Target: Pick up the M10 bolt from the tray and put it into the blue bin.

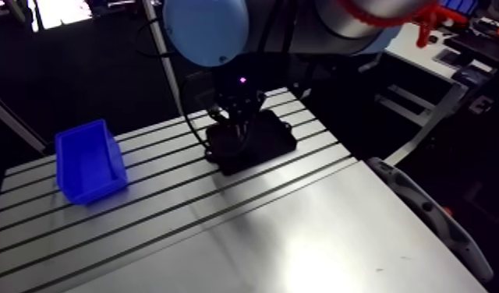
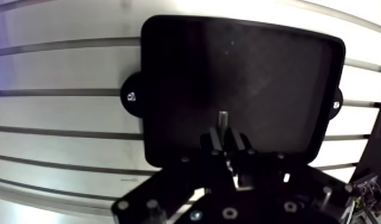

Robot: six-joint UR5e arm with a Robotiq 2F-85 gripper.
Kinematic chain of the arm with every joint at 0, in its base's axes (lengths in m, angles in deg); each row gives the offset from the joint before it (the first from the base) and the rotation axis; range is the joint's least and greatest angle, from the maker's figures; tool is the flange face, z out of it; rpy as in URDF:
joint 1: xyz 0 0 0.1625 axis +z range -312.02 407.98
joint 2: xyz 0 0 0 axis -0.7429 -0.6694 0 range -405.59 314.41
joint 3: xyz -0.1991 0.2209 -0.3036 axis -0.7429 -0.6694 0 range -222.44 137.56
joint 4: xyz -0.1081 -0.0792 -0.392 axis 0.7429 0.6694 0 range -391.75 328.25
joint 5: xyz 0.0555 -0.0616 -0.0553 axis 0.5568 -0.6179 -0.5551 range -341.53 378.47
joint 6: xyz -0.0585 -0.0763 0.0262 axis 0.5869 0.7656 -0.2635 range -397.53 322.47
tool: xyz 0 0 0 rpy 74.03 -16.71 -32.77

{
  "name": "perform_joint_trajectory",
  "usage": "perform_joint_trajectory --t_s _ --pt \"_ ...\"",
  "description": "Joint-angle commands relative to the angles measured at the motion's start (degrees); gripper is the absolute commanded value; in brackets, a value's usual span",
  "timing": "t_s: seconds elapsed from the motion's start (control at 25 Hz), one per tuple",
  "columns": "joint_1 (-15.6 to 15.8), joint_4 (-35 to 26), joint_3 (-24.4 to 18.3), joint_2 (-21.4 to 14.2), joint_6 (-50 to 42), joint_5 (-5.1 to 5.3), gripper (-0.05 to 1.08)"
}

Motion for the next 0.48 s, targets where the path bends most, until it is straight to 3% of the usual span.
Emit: perform_joint_trajectory --t_s 0.04,0.32,0.48 --pt "-0.3 -4.9 -1.7 -2.8 3.2 -0.75 1.04" --pt "0.0 -12.5 -5.5 -6.1 15.8 -0.57 1.04" --pt "-0.6 -13.1 -6.8 -7.1 26.3 -0.22 1.04"
